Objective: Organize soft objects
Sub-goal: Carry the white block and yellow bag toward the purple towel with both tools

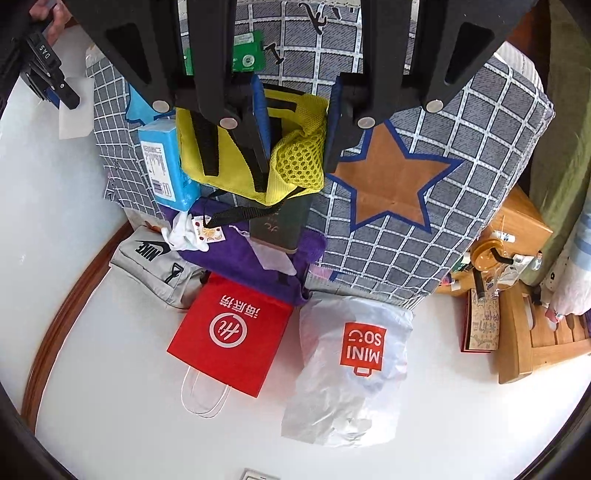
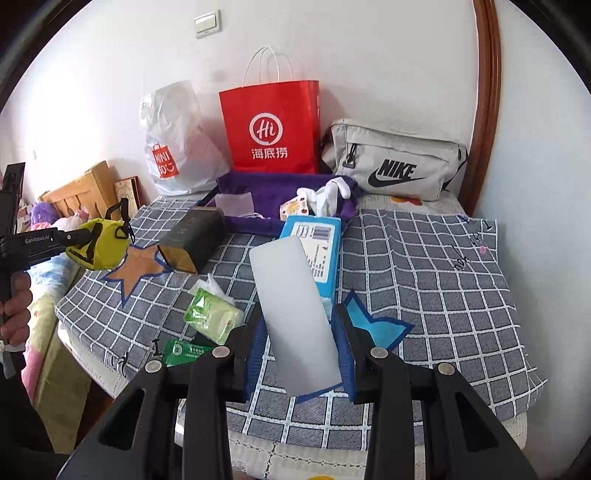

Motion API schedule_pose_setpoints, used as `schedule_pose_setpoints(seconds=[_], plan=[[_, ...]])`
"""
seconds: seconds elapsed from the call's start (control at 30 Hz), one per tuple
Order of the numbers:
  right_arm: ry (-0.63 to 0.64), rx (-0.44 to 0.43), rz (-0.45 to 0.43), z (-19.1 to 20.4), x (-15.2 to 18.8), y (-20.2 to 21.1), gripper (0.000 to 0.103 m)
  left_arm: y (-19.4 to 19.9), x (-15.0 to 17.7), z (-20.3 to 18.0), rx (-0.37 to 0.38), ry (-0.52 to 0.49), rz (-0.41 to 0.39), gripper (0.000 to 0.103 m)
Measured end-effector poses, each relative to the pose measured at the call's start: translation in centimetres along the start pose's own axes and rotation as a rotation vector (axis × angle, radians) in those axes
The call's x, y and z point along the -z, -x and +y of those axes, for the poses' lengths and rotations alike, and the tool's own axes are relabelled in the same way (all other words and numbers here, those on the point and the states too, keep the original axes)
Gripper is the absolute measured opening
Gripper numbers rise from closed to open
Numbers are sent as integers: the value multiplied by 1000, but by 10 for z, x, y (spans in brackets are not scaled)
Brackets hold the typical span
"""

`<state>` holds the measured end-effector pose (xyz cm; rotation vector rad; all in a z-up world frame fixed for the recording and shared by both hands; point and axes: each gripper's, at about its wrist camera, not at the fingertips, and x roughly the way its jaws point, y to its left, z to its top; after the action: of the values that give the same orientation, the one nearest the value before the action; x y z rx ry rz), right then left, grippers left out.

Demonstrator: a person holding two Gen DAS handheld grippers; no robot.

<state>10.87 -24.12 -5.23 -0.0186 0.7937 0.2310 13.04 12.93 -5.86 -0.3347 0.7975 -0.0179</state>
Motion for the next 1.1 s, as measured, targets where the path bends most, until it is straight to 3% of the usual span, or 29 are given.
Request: schedule_pose_setpoints(seconds=[0.43,0.73,1.1], plan=[[18,-35,-11,0,-47,-25,36,-28,-34,-18,15,-10,1,26],[15,-105,-19,0,-96,-73,36,-63,-65,-38,1,-38,13,26],[-49,-159,38,-23,-134,-145,37,-124,-92,-52,-8,-53,54,26]])
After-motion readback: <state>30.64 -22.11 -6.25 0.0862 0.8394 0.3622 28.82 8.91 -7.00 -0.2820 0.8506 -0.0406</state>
